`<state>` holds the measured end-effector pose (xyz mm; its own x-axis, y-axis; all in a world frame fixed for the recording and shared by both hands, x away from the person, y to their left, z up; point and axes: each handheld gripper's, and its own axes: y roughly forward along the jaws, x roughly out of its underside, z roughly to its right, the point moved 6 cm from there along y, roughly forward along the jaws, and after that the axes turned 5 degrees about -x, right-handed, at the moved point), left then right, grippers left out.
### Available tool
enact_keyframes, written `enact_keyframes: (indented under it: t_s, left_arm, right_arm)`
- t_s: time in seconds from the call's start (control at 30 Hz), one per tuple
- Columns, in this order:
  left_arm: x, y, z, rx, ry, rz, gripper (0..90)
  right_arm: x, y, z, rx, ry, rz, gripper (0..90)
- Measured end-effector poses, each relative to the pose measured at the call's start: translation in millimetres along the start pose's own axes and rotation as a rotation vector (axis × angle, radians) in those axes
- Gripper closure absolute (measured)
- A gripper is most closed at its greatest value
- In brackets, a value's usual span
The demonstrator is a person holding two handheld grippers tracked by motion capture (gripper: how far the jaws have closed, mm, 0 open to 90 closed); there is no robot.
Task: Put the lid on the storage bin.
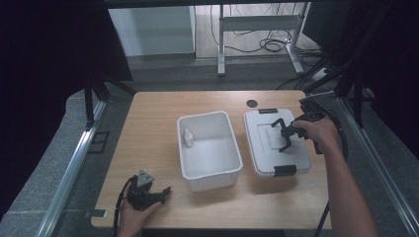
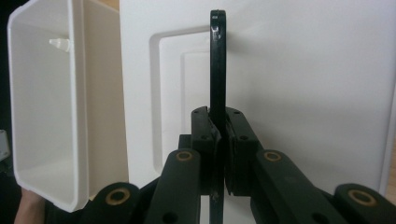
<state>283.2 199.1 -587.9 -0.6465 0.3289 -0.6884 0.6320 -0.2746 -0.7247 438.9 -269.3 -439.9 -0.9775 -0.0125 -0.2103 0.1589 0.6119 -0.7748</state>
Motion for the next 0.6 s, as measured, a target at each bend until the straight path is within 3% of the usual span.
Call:
enact_keyframes:
  t_s: [0.6]
  left_arm:
    - [-0.3,0.2,-0.1,-0.001,0.0,0.001,15.6]
  right_arm:
    - [8.1,-13.8,-26.6,-0.039,-0.021,0.019,83.9]
